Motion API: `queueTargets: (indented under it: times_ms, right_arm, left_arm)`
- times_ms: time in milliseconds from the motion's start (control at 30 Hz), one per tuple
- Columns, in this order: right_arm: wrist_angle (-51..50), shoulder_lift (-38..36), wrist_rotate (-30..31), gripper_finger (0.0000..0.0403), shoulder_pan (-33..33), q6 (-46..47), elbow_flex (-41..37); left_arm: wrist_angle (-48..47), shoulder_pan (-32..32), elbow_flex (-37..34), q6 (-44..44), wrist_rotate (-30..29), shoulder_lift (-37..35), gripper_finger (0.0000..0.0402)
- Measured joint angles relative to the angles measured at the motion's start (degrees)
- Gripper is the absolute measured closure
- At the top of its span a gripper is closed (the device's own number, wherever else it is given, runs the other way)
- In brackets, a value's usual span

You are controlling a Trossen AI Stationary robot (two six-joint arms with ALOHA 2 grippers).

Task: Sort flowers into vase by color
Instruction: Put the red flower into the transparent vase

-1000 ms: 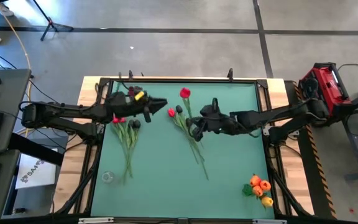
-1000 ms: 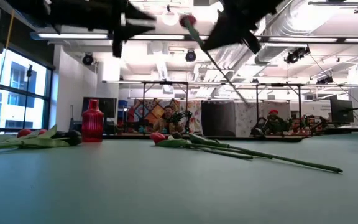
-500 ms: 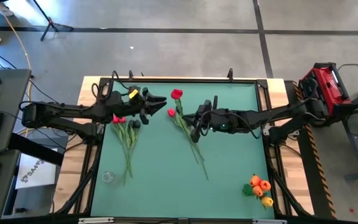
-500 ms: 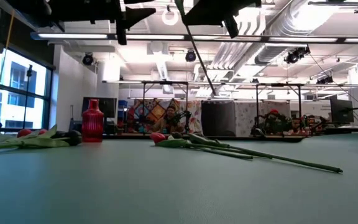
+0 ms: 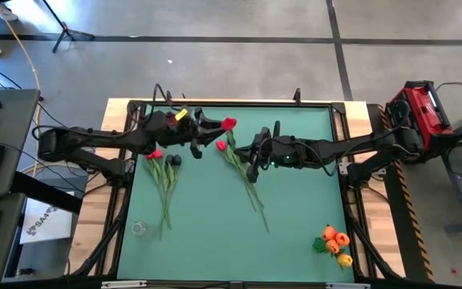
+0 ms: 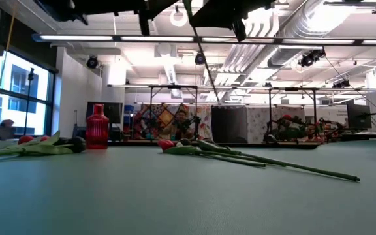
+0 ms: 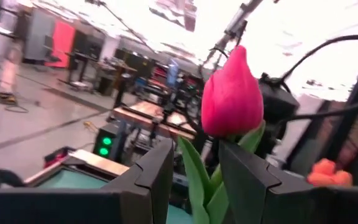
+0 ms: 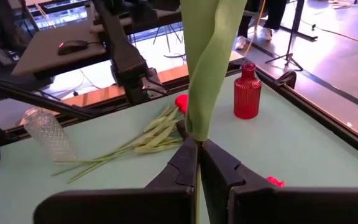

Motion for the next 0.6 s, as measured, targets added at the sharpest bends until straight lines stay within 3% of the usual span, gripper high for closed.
queueTargets:
  times_ms: [133,433,600]
  right_arm:
    - [0.0,0.0,0.0,0.0403,0.0,-0.2,0.0]
    - [0.0,0.0,0.0,0.0403,0.0,-0.2,0.0]
    - [-0.6,0.0,-0.2,0.0403,0.0,-0.2,0.0]
  left_arm:
    - [-0.1,0.0,1.2,-1.0,3.8,1.6,0.0282]
    - [-0.1,0.0,1.3,-3.6,4.8,2.2,0.0283]
    - [-0.1,0.0,1.3,-3.6,4.8,2.2,0.0307]
